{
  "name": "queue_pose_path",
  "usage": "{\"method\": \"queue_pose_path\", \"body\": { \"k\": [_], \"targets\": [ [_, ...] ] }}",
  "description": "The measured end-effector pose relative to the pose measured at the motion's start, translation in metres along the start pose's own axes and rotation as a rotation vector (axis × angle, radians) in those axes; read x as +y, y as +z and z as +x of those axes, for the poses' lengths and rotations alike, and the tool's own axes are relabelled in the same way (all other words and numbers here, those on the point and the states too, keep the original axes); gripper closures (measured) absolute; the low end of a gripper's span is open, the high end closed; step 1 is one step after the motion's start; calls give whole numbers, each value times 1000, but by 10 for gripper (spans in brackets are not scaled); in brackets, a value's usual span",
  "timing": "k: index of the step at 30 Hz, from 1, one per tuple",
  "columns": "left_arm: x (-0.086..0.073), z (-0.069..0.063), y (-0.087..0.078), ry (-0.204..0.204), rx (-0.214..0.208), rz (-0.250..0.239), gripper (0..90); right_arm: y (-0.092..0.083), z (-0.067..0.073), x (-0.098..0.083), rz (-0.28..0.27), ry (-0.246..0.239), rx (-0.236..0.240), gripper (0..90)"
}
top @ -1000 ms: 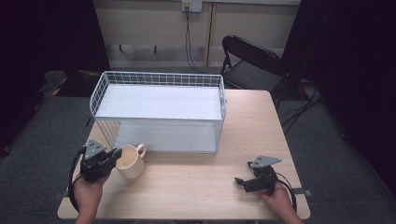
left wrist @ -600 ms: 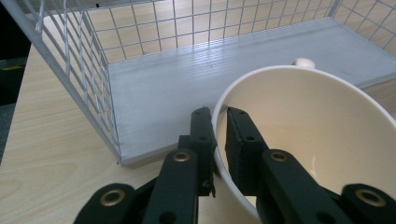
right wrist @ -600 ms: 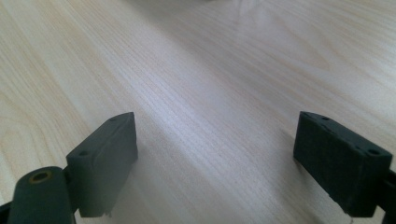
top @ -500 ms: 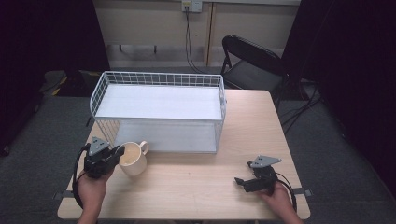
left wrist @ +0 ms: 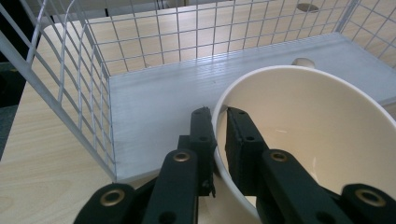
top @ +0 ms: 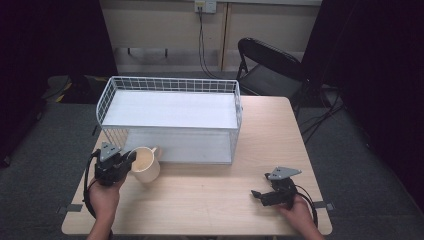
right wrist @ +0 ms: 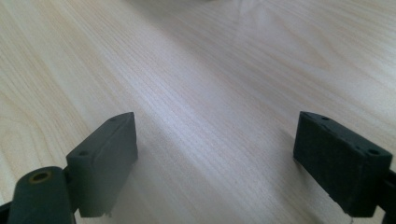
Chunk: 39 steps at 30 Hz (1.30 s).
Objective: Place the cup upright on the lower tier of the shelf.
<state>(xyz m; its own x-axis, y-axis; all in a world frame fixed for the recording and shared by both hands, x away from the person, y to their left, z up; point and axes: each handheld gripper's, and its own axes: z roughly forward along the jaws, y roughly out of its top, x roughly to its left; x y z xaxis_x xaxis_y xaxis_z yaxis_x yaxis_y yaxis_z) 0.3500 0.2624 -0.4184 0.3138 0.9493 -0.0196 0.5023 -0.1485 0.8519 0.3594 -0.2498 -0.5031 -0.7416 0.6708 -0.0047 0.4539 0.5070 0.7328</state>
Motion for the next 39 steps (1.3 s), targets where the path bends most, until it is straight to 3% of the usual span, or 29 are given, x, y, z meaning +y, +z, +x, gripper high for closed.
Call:
{"method": "queue_pose_path", "body": {
  "k": [25, 39],
  "targets": [
    [13, -17, 20, -18, 31, -38, 817, 0, 0, 0, 0, -1, 0, 129],
    [14, -16, 32, -26, 87, -52, 817, 0, 0, 0, 0, 0, 0, 129]
  ]
}}
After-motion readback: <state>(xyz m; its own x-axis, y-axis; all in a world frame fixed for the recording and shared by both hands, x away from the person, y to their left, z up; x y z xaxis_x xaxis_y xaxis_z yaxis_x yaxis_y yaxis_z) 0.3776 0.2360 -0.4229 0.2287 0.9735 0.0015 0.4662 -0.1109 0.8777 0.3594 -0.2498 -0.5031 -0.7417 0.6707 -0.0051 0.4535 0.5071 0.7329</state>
